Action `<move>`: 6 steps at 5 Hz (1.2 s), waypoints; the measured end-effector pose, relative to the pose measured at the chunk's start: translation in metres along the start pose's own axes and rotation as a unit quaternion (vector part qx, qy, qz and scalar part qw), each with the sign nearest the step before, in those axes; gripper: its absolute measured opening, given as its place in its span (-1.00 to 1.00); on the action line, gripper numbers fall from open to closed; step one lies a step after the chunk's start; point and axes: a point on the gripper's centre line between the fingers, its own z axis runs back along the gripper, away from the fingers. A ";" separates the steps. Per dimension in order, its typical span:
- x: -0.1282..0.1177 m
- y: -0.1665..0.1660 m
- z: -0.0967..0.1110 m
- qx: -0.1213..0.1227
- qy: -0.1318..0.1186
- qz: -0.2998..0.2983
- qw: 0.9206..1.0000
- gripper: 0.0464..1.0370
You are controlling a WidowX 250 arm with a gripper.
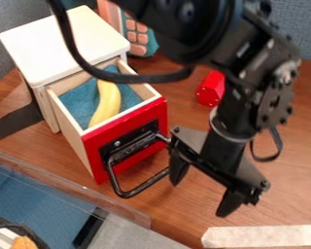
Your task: Close the drawer
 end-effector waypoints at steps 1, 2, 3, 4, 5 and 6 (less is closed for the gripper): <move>-0.006 -0.002 -0.012 0.004 0.009 -0.002 1.000 0.93; -0.009 -0.002 -0.021 0.005 0.011 -0.003 1.000 0.93; -0.013 0.006 -0.031 0.005 0.018 0.006 1.000 0.93; -0.012 0.018 -0.038 -0.001 0.018 0.021 1.000 0.93; -0.014 0.031 -0.046 -0.003 0.030 0.039 0.999 0.93; -0.013 0.047 -0.051 -0.004 0.031 0.059 0.998 0.93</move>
